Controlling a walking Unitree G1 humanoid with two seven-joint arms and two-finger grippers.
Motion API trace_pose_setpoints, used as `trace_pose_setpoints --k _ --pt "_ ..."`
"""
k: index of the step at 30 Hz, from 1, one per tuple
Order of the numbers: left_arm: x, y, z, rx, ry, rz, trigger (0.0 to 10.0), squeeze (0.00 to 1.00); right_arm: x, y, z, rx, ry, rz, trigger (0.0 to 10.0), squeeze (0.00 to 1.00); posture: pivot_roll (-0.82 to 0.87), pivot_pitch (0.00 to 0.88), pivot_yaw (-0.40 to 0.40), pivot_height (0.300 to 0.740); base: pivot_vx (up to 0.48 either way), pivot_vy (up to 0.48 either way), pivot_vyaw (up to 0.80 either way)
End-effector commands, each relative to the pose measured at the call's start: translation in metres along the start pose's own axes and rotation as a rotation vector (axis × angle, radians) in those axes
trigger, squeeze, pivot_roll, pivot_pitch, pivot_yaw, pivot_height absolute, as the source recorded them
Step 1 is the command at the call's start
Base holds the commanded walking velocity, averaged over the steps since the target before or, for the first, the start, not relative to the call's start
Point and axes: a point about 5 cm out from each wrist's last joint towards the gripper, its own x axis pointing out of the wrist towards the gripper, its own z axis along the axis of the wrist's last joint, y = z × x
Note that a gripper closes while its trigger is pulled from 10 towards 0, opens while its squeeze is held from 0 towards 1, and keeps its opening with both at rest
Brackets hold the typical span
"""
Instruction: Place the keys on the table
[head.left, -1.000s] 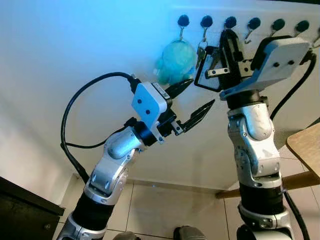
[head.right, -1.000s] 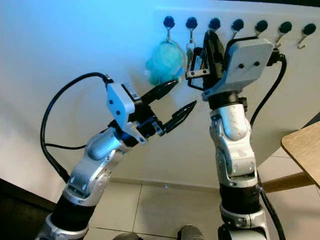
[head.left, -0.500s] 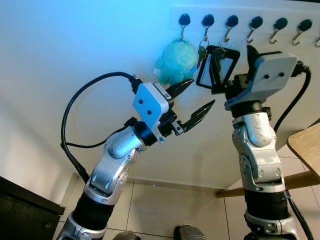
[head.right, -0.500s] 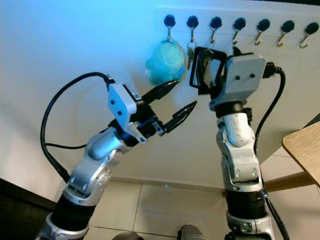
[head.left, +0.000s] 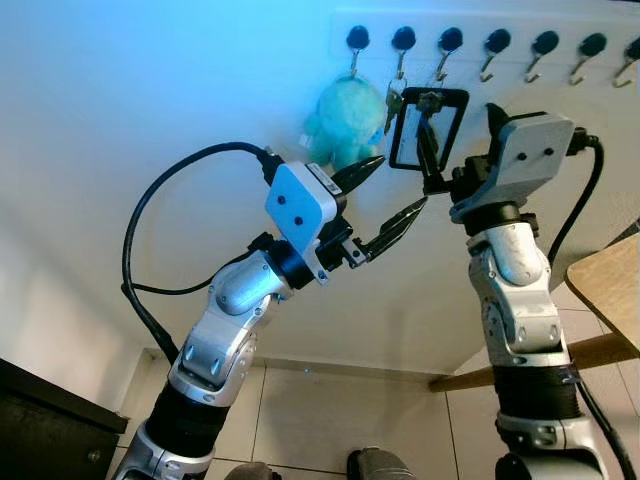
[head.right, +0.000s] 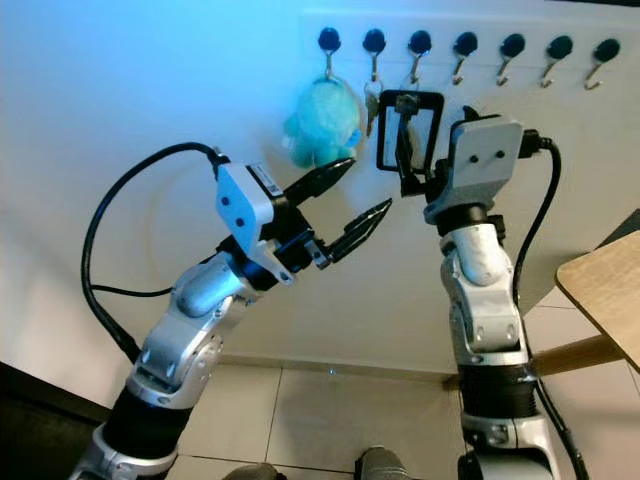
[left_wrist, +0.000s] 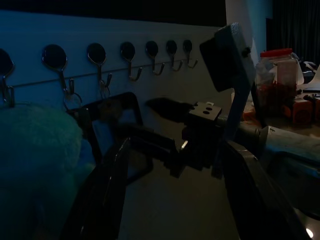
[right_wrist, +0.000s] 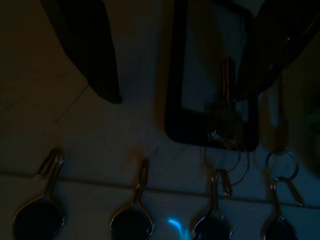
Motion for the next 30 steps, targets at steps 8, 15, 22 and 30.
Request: trace_pose_setpoints --k 8,15,22,30 --pt "0.000 -0.002 0.000 -0.009 0.005 0.001 10.0 0.00 -0.004 0.023 0.004 0.066 -0.045 0.118 10.0 0.00 0.04 0.139 0.015 0.740 0.000 0.000 0.00" --pt "0.000 -0.002 0.000 -0.009 0.006 0.003 10.0 0.00 -0.009 0.033 0.002 0.099 -0.049 0.174 9.2 0.00 0.04 0.142 0.017 0.740 0.000 0.000 0.00" --pt "0.000 -0.002 0.000 -0.008 0.008 0.003 10.0 0.00 -0.007 0.032 0.001 0.101 -0.048 0.164 7.4 0.00 0.05 0.143 0.017 0.740 0.000 0.000 0.00" --pt "0.000 -0.002 0.000 -0.005 0.011 0.003 10.0 0.00 -0.003 0.020 -0.003 0.080 -0.035 0.094 1.3 0.00 0.05 0.143 0.016 0.740 0.000 0.000 0.00"
